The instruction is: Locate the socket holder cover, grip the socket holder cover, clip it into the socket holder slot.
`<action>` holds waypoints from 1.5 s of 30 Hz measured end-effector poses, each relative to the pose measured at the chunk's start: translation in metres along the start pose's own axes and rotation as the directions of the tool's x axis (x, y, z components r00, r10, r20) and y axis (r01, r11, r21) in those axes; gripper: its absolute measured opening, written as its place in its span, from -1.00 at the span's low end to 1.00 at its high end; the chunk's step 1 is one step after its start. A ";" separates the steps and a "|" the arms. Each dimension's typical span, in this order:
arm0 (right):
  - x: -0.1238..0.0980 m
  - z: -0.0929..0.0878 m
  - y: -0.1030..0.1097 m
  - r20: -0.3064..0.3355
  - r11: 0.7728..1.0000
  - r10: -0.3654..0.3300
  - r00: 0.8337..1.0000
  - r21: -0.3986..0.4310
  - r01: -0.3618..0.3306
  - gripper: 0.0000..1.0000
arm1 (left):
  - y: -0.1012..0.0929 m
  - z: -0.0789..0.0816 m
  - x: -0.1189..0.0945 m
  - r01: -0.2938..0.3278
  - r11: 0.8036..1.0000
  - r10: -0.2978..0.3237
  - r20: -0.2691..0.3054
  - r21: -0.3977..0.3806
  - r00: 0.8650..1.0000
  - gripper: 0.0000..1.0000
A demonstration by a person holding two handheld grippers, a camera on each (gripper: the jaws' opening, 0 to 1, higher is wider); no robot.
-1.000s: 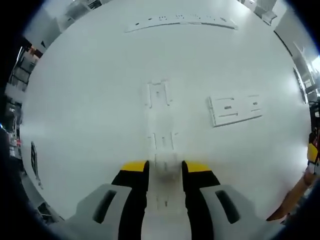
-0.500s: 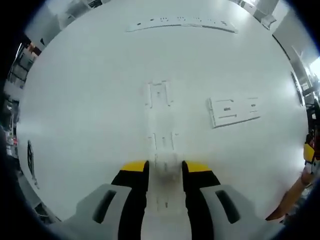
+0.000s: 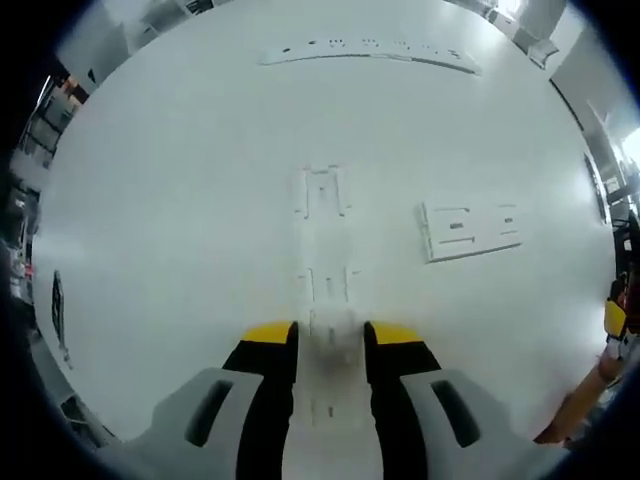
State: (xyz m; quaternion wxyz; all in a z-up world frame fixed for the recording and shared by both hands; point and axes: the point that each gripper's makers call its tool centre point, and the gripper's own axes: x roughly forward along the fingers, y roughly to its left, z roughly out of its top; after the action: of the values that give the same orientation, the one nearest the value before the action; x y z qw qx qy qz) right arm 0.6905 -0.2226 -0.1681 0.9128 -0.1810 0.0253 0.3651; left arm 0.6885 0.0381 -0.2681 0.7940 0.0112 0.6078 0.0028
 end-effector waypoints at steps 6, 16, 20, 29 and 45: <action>0.000 0.001 0.000 0.002 1.000 0.001 1.000 0.001 -0.001 0.27 | 0.002 0.007 0.001 0.008 0.999 -0.008 0.015 0.034 1.000 -0.45; 0.000 0.000 0.003 -0.002 1.000 0.012 1.000 0.007 -0.012 0.27 | 0.000 0.000 -0.002 0.027 0.993 -0.033 0.045 0.116 0.998 -0.41; 0.000 0.001 0.006 0.016 0.998 0.034 0.999 0.047 -0.035 0.27 | -0.001 -0.002 -0.005 0.021 0.992 -0.032 0.084 0.128 0.996 -0.37; -0.003 0.000 0.006 0.024 0.997 0.030 0.999 0.067 -0.032 0.27 | -0.005 0.015 -0.024 0.006 0.981 -0.038 0.159 0.196 0.987 -0.40; -0.003 -0.001 -0.001 0.013 0.999 0.008 1.000 0.044 -0.009 0.28 | -0.015 0.026 -0.088 0.121 0.908 -0.288 0.387 0.401 0.876 -0.61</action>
State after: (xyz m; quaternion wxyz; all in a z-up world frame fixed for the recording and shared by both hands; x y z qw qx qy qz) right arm 0.6891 -0.2260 -0.1680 0.9152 -0.1582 0.0282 0.3695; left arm 0.6903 0.0209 -0.1763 0.8895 0.0931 0.4013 -0.1979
